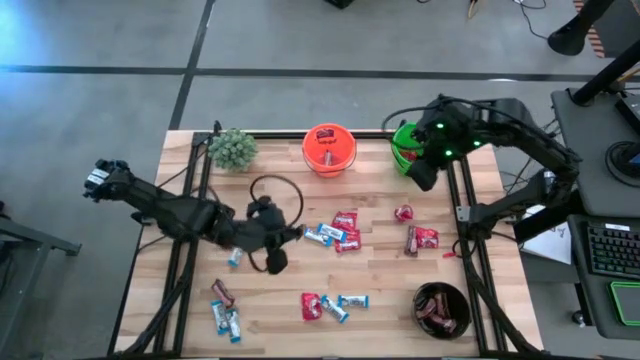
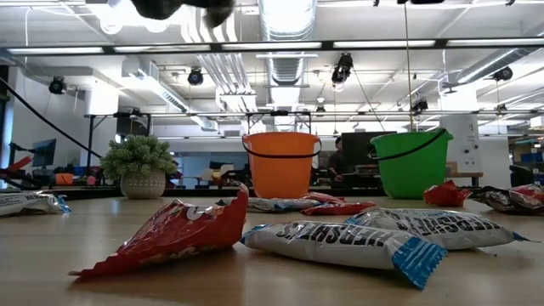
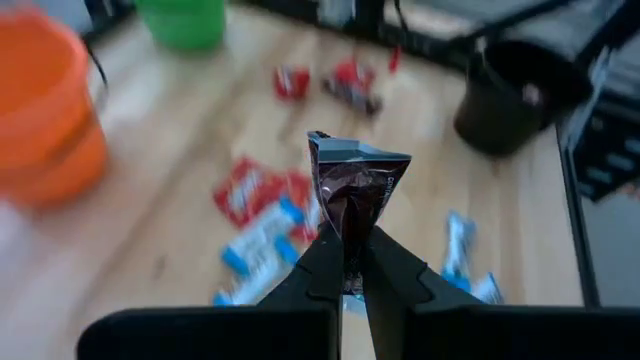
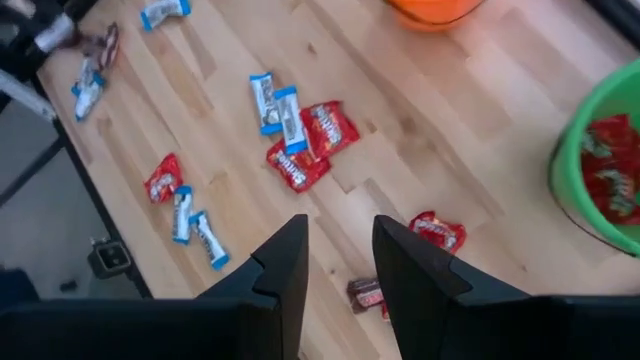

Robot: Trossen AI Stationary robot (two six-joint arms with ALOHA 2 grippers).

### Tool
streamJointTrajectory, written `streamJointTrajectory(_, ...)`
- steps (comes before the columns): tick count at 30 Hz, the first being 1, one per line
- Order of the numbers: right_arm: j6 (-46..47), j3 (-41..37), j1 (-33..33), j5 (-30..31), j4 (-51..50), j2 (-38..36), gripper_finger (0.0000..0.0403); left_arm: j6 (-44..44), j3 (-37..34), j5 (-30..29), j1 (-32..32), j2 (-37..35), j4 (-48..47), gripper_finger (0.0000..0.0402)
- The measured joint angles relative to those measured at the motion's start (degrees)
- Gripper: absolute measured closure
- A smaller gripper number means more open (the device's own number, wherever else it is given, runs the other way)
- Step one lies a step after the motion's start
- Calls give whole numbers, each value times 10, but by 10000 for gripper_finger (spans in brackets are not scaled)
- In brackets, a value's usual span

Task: Organize candy in baskets
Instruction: Put the brown chocolate bar into the black bucket

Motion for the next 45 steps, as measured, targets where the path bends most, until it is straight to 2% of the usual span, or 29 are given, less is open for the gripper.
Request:
streamJointTrajectory(6,-33,0,4,-38,35,49,260,101,0,-1,52,0,85,401)
streamJointTrajectory(15,-44,0,24,-55,119,90,214,152,0,9,110,0,105,401)
streamJointTrajectory(22,-16,0,37,-50,234,123,211,178,0,12,134,0,139,401)
streamJointTrajectory(27,-17,0,46,-49,306,153,211,190,6,35,144,0,137,401)
streamJointTrajectory(36,15,0,60,-53,366,182,211,245,46,37,153,1,109,401)
streamJointTrajectory(40,18,0,65,-55,383,177,211,249,57,31,166,1,66,401)
streamJointTrajectory(45,28,0,66,-48,419,168,211,244,58,30,180,3,58,401)
